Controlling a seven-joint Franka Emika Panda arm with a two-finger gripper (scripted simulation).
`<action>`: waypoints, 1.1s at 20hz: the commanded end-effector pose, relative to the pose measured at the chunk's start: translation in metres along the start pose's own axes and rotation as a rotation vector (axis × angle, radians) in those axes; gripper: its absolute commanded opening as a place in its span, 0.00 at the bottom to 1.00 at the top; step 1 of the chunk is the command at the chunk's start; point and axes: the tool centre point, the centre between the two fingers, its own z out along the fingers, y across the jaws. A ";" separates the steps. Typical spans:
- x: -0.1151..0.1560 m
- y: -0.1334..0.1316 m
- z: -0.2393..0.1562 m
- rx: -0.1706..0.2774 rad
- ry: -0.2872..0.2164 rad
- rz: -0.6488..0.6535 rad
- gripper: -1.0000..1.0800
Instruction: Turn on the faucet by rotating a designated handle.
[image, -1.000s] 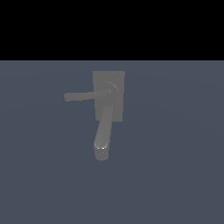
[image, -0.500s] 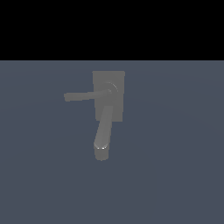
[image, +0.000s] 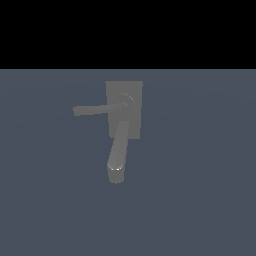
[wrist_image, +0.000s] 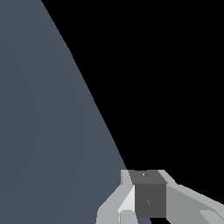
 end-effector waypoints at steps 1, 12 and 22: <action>0.015 -0.002 -0.016 -0.089 0.061 -0.027 0.00; 0.077 -0.050 -0.086 -0.426 0.332 -0.213 0.00; 0.116 -0.151 -0.132 -0.649 0.577 -0.473 0.00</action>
